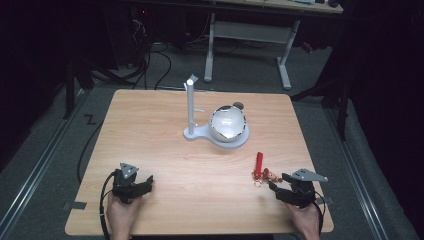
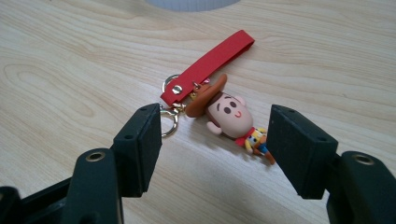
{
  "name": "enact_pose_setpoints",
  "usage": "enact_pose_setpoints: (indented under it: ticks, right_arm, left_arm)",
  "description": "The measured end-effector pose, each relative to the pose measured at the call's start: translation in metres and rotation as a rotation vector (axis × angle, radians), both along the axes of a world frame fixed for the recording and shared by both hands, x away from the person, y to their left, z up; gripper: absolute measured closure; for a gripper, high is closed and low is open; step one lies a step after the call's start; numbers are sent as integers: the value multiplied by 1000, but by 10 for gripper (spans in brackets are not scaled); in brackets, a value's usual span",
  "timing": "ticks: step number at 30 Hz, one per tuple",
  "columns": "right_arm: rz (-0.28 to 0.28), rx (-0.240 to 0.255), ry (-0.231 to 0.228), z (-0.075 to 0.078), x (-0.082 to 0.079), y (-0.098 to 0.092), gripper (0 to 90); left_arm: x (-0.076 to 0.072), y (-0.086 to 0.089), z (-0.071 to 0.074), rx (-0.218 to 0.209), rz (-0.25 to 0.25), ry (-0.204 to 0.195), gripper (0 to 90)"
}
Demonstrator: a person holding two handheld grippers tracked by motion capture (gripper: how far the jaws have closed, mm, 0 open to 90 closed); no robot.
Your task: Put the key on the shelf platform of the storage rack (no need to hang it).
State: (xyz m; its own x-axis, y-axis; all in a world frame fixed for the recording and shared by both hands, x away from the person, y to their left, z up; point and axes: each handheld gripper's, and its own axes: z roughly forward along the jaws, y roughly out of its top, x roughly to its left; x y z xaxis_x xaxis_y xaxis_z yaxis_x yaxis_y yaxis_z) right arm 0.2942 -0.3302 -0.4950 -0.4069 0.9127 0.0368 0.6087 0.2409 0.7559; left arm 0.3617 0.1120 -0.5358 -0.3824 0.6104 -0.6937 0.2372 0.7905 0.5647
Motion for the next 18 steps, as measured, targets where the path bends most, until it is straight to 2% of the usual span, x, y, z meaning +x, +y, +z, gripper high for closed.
enact_pose_setpoints:
  ticks: [8, 12, 18]
  right_arm:
    - [37, -19, 8, -2, 20, 12, 330]
    - [45, -59, 17, -5, 30, 15, 333]
    - [40, -51, 59, -12, 39, 14, 341]
  left_arm:
    - [0, 0, 0, 1, 0, 0, 241]
    - [0, 0, 0, 2, 0, -1, 240]
    - [0, 0, 0, 0, 1, 0, 240]
